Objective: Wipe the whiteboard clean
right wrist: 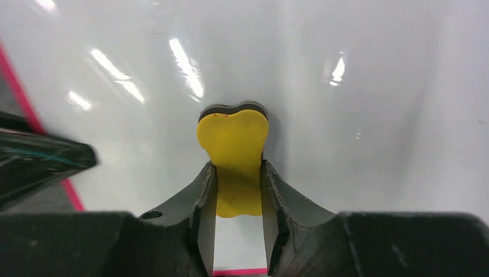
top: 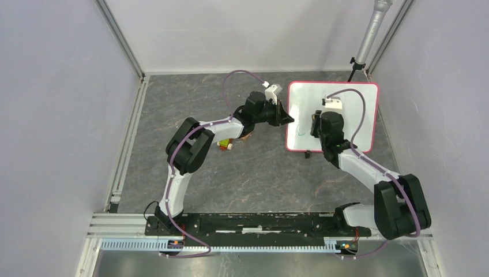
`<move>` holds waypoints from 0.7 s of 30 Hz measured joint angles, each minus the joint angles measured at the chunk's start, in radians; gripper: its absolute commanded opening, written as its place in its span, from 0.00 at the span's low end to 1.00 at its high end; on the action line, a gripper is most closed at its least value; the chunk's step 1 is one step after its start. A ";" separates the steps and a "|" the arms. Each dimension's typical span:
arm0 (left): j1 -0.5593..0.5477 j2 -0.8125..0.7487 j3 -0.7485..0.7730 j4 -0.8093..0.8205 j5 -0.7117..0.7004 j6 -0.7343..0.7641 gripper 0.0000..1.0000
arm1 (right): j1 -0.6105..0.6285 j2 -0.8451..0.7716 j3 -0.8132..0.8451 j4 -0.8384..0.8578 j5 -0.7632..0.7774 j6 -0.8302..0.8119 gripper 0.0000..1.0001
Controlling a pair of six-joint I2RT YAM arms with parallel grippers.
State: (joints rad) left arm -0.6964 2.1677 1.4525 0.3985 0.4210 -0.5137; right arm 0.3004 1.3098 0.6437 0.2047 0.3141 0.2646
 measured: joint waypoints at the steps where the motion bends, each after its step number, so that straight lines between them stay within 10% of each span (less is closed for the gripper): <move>1: 0.000 0.000 0.000 0.000 0.000 0.000 0.02 | -0.021 -0.016 -0.018 0.000 0.003 -0.002 0.32; 21: 0.000 0.000 0.000 -0.003 -0.001 0.000 0.02 | 0.268 0.097 0.011 0.005 0.103 -0.011 0.33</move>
State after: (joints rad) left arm -0.6960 2.1677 1.4525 0.3958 0.4202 -0.5133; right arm 0.5686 1.4063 0.6544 0.2100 0.4175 0.2531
